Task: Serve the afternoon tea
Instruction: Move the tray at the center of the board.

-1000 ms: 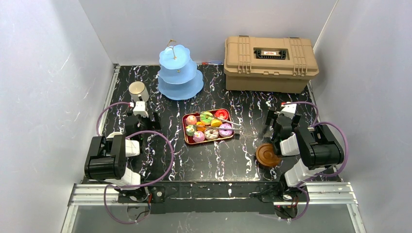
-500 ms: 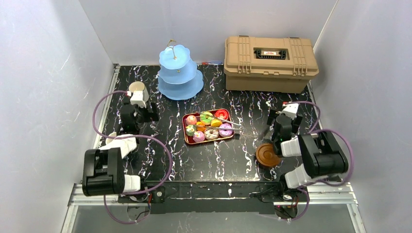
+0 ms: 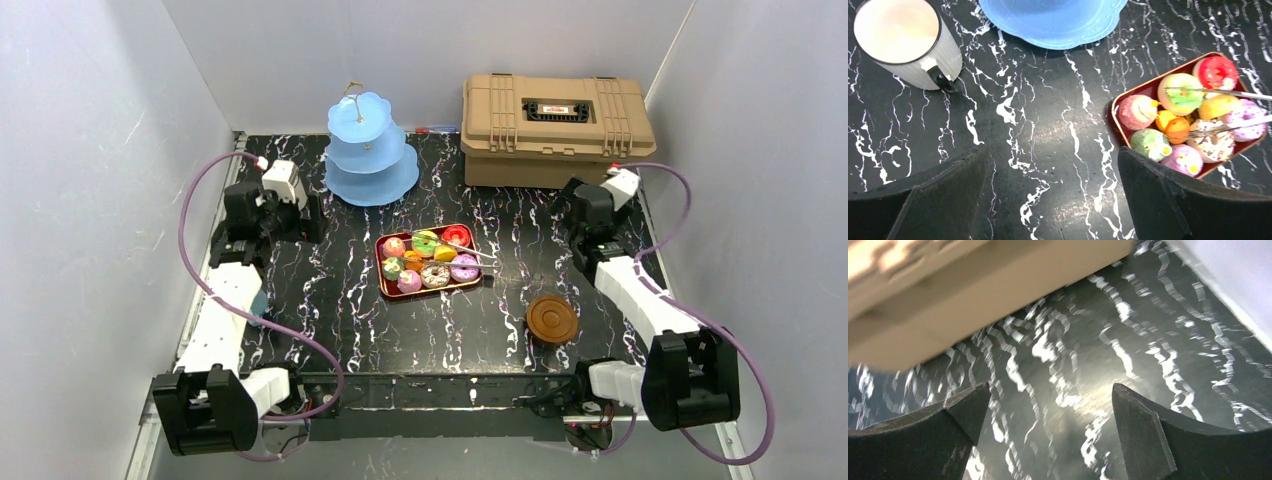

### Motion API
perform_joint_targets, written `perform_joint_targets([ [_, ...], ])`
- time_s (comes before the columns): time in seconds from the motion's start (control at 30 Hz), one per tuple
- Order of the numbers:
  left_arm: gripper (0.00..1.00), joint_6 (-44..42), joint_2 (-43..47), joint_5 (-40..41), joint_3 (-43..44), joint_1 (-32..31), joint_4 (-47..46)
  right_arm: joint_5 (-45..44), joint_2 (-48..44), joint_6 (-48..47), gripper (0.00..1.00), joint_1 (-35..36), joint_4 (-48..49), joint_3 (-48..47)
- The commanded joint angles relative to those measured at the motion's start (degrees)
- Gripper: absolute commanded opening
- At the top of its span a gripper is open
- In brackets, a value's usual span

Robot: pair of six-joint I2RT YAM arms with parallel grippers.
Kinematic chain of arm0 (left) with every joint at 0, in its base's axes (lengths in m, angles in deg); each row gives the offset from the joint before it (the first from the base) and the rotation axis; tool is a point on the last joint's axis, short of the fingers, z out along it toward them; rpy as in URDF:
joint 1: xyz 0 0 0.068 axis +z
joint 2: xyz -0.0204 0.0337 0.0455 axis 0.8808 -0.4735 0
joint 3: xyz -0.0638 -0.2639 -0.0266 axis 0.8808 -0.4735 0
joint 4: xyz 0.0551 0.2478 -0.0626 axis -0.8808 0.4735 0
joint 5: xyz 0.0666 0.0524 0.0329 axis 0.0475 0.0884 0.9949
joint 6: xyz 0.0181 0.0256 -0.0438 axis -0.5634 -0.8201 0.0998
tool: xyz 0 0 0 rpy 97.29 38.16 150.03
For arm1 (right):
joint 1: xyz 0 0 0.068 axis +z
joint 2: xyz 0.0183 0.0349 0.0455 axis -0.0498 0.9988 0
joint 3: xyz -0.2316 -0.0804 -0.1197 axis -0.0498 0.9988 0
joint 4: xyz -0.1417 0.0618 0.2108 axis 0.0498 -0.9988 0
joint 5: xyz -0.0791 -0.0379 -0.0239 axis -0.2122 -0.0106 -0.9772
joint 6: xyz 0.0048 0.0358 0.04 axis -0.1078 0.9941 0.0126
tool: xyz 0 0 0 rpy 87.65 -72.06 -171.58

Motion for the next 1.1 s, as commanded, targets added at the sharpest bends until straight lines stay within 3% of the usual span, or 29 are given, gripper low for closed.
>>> perform_joint_targets([
  [0.0,0.99,-1.6,0.6,-3.9,7.1,0.2,16.7,8.3,1.3,-4.2,1.00,9.4,-11.7,-6.3],
  [0.13,0.99,-3.4,0.8,-4.9,8.2,-0.2,19.3,9.4,5.5,-5.3,0.94,16.9,-16.2,-9.4],
  [0.27,0.87,-5.5,0.5,-4.9,8.0,-1.1,20.7,16.0,6.5,-4.9,0.82,18.7,-12.7,-7.2],
  [0.37,0.81,-8.9,0.0,-4.3,7.2,-2.9,21.0,21.3,8.5,-5.3,0.78,19.2,-11.3,-6.9],
  [0.5,0.77,-13.7,-3.1,-0.7,7.7,-8.7,21.7,21.0,9.0,-6.0,0.80,21.6,-11.5,-7.5],
  [0.67,0.64,-17.5,-10.8,3.3,9.8,-15.7,23.0,20.1,6.8,-6.5,0.83,21.7,-12.9,-9.0],
  [0.93,0.52,-23.4,-21.9,10.6,10.8,-23.4,20.4,21.2,1.5,-6.9,0.87,21.7,-14.7,-10.2],
  [1.07,0.50,-24.1,-25.4,12.7,10.6,-25.6,17.3,21.8,-0.5,-6.9,0.89,21.7,-15.2,-10.6],
])
